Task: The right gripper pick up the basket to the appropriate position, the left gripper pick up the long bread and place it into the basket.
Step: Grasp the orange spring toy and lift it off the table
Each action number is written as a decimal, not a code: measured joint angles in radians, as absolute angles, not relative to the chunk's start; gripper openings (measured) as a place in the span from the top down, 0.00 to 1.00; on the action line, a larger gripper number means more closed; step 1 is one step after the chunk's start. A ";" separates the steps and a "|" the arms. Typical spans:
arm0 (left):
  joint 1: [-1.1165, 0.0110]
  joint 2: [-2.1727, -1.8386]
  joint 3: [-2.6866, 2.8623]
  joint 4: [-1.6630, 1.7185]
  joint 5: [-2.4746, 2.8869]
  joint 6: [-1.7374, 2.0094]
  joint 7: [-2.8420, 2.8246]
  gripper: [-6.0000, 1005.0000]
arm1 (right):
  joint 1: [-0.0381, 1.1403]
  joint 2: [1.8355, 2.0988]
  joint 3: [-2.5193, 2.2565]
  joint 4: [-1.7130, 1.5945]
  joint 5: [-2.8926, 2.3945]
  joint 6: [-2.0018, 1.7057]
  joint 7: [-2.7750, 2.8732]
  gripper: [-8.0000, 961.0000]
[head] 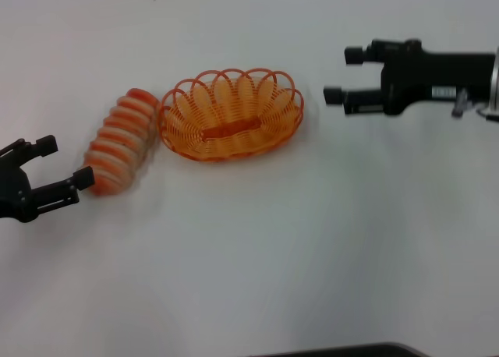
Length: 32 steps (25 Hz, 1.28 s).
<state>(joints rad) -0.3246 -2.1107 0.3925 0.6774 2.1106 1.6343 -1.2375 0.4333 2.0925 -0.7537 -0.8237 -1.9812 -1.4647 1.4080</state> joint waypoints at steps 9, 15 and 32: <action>-0.326 -2.109 0.389 0.635 2.118 1.611 -1.233 0.07 | 0.374 2.094 -0.760 -0.666 -1.973 -1.478 1.079 0.12; -0.325 -2.110 0.401 0.629 2.125 1.590 -1.231 0.07 | 0.369 2.092 -0.760 -0.646 -1.977 -1.464 1.033 0.12; -0.406 -2.055 0.396 0.671 2.119 1.612 -1.742 0.06 | 0.397 2.094 -0.764 -0.633 -1.996 -1.435 1.045 0.12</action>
